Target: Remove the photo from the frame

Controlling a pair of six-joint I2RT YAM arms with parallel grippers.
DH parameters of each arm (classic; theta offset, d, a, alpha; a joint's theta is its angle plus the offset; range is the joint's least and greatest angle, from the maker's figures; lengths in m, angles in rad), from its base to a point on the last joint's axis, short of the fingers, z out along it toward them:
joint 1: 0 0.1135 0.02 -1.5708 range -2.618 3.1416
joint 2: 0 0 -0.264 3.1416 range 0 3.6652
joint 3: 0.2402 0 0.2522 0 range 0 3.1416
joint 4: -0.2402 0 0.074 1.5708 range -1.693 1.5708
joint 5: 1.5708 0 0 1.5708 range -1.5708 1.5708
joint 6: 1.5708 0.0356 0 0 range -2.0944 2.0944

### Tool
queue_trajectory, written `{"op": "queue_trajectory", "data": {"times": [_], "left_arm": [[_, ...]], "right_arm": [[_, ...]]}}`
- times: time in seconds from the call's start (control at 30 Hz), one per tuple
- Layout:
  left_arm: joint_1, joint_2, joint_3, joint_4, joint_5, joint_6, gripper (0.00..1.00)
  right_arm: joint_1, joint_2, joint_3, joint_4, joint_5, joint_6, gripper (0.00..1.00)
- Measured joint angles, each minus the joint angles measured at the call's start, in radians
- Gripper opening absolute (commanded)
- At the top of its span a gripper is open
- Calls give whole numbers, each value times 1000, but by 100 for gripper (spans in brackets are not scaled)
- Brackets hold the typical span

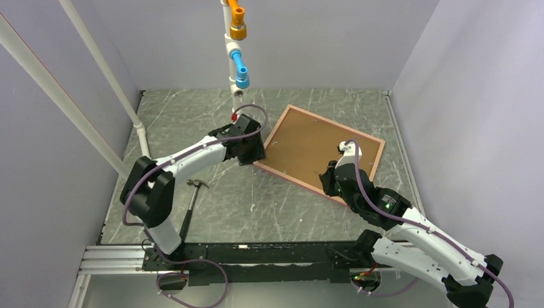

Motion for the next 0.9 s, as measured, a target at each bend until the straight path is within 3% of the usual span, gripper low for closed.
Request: {"op": "queue_trajectory", "data": {"times": [0.23, 0.5, 0.77, 0.9], "left_arm": [[-39, -37, -217, 212, 154, -455, 57], [-191, 89, -153, 230, 177, -863, 58], [-218, 219, -23, 167, 150, -1018, 58], [-221, 273, 39, 144, 137, -1041, 53]], "right_arm": [[0, -22, 0, 0, -22, 4, 0], [0, -51, 0, 0, -22, 6, 0], [0, -83, 0, -1, -22, 6, 0], [0, -82, 0, 0, -22, 6, 0]]}}
